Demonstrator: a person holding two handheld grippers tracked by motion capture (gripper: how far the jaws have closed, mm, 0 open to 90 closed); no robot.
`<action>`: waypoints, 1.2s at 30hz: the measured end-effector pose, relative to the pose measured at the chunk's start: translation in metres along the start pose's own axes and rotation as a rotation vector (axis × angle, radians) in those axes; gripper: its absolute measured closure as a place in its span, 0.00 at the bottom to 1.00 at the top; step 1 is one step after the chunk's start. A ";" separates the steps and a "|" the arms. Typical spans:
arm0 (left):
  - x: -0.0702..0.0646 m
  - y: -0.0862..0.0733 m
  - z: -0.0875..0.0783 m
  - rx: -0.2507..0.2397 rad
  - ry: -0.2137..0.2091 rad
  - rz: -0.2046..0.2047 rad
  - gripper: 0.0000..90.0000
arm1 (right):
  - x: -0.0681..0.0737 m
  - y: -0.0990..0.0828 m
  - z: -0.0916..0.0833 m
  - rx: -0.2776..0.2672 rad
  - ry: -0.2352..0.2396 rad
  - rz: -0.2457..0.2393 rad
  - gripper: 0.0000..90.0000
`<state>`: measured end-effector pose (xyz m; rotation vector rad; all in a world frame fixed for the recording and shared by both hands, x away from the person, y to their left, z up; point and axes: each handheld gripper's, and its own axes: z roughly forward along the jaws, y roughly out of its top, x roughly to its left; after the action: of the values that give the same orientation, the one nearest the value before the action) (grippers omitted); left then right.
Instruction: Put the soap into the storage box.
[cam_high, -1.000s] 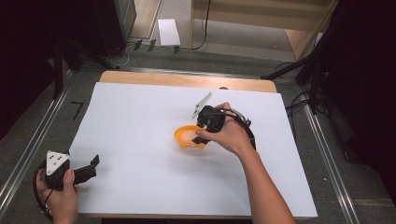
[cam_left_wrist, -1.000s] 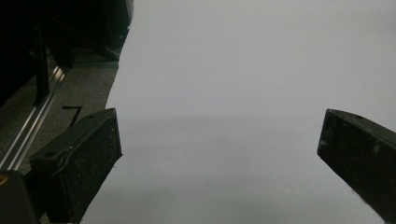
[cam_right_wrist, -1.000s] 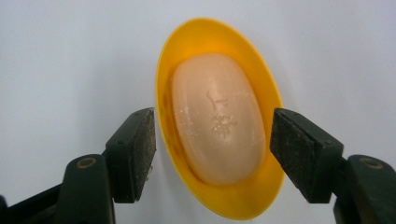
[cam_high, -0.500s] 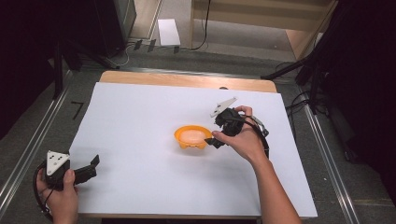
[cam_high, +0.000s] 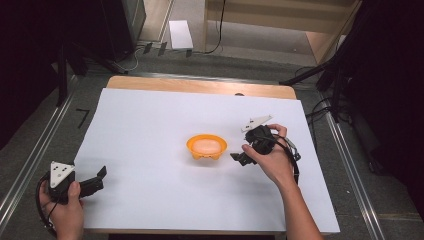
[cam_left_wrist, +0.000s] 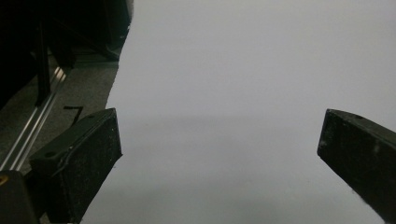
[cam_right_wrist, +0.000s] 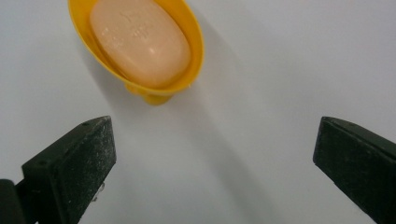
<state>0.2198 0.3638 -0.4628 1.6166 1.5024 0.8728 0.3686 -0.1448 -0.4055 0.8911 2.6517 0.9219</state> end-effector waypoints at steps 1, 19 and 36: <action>0.000 0.000 0.000 -0.001 0.000 0.000 0.00 | 0.000 -0.002 -0.001 -0.008 -0.003 0.008 0.00; 0.000 0.000 0.000 0.000 0.001 0.002 0.00 | -0.006 -0.069 -0.014 -0.096 -0.066 0.147 0.00; -0.001 0.000 0.000 0.002 0.008 0.005 0.00 | -0.008 -0.147 -0.042 -0.204 -0.102 0.300 0.00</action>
<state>0.2198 0.3630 -0.4628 1.6204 1.5057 0.8815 0.2894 -0.2623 -0.4635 1.2673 2.3258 1.1539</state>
